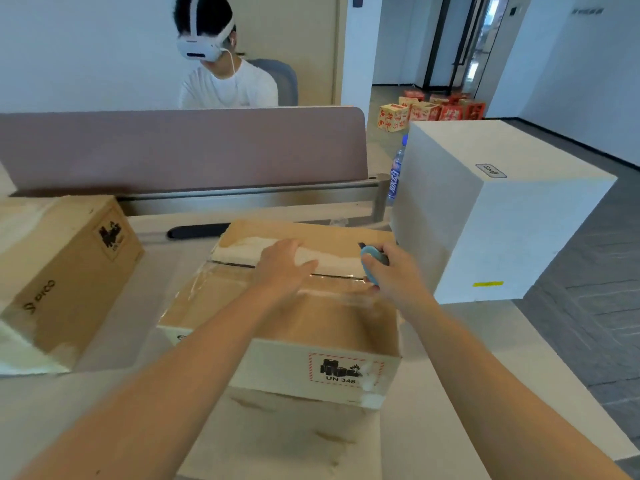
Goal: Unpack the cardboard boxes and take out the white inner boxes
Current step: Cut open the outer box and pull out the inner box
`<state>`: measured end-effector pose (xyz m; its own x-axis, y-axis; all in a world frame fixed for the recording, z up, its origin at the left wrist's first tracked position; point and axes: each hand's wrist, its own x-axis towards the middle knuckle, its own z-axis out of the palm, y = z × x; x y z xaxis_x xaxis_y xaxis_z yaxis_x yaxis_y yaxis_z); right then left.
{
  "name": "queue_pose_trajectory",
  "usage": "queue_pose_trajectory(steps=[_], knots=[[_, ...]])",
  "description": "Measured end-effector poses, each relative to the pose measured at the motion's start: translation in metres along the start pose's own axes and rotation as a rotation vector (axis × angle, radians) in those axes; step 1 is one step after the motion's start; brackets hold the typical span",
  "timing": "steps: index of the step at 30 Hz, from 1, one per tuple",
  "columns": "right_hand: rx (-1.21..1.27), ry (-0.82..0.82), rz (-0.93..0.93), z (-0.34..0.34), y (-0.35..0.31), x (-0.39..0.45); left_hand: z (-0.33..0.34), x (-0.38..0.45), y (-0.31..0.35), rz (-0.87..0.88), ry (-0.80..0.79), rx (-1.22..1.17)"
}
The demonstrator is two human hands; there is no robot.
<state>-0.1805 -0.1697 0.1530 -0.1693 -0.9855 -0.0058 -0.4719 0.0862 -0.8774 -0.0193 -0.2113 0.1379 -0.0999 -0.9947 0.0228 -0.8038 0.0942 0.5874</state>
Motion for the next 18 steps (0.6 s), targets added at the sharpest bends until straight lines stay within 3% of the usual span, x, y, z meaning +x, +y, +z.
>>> queue_pose_trajectory(steps=[8,18], knots=[[-0.057,-0.141,-0.108,0.092,-0.048,0.022,-0.070,0.000,-0.099,-0.112,-0.002,-0.129],[-0.256,-0.127,-0.212,0.183,-0.075,0.029,-0.092,0.032,-0.176,0.043,-0.321,-0.136]])
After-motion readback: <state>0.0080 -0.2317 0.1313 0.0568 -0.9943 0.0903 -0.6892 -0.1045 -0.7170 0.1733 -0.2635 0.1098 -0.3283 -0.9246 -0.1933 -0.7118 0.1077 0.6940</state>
